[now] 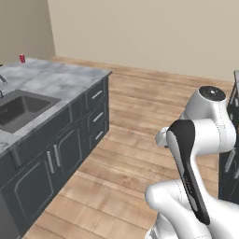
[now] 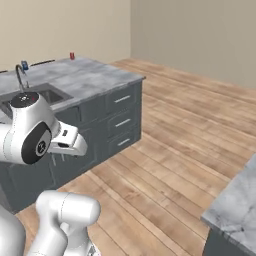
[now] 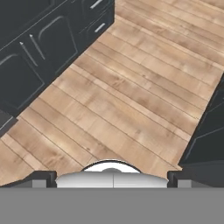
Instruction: Four empty soda cans are scattered around the kitchen. Gather all the cans and cluster them next to the stove for recycling.
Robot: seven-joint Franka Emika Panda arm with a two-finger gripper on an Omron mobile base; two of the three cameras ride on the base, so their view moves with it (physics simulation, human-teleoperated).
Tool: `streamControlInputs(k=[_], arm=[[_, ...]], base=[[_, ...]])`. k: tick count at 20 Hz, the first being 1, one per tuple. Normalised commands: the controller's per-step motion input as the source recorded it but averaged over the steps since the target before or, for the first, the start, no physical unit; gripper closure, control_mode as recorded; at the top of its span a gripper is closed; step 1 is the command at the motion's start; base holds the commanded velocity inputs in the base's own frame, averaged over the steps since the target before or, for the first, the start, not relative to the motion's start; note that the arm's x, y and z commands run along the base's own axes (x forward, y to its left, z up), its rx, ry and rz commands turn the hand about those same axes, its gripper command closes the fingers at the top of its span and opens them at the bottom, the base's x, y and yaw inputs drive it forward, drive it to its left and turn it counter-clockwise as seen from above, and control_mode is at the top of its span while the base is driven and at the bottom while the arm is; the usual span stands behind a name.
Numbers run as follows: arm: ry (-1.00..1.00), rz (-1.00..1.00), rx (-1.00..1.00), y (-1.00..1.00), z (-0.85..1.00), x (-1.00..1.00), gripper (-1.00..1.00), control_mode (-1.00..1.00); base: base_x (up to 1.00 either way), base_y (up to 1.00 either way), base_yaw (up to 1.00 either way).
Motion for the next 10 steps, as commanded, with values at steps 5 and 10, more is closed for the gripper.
streamControlInputs(k=[5,10], arm=[[0.0,0.0,0.0,0.0,0.0,0.0,-1.0,1.0],[0.0,0.0,0.0,0.0,0.0,0.0,-1.0,1.0]], base=[[0.63,0.41,-0.3],[0.71,0.45,-0.28]])
